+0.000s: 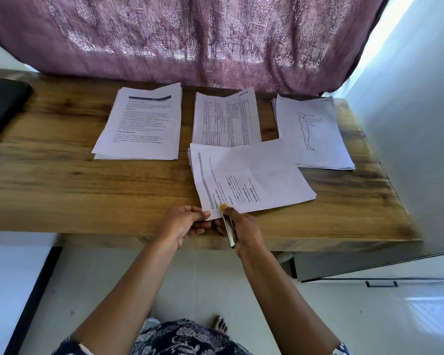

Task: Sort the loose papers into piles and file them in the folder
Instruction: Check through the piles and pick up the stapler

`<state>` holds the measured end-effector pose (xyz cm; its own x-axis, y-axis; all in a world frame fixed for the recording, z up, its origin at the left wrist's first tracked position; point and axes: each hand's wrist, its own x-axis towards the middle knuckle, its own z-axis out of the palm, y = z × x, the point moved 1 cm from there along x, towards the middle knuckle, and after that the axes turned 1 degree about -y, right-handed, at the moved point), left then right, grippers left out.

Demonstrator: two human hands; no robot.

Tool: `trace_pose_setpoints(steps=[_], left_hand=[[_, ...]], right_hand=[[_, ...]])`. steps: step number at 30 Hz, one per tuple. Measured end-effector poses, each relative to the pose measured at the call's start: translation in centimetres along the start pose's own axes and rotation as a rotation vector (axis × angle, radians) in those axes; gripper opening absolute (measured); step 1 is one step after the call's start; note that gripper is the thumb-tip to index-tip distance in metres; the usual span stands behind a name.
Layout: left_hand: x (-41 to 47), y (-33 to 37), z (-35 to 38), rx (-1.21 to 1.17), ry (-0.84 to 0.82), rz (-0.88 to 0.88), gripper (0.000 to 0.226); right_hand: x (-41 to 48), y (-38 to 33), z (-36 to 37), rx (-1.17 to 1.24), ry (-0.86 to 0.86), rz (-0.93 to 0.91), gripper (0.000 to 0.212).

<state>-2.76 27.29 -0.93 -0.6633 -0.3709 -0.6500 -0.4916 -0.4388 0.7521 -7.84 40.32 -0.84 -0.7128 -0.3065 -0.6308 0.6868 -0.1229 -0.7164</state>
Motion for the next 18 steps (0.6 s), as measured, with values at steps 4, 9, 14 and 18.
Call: trace_pose_setpoints(steps=[4, 9, 14, 18], left_hand=[[-0.1, -0.1, -0.1, -0.016, -0.006, -0.014, 0.012], [0.0, 0.0, -0.2, -0.022, -0.001, -0.013, 0.013], [0.1, 0.0, 0.0, -0.025, 0.007, -0.025, 0.013], [0.1, -0.2, 0.0, -0.030, 0.015, -0.024, 0.014]], right_hand=[[0.2, 0.1, -0.2, 0.017, -0.008, 0.017, 0.018], [0.0, -0.6, -0.6, -0.001, -0.115, 0.102, 0.023], [0.2, -1.3, -1.2, -0.015, -0.192, 0.176, 0.033], [0.3, -1.2, -1.4, -0.017, -0.198, 0.199, 0.030]])
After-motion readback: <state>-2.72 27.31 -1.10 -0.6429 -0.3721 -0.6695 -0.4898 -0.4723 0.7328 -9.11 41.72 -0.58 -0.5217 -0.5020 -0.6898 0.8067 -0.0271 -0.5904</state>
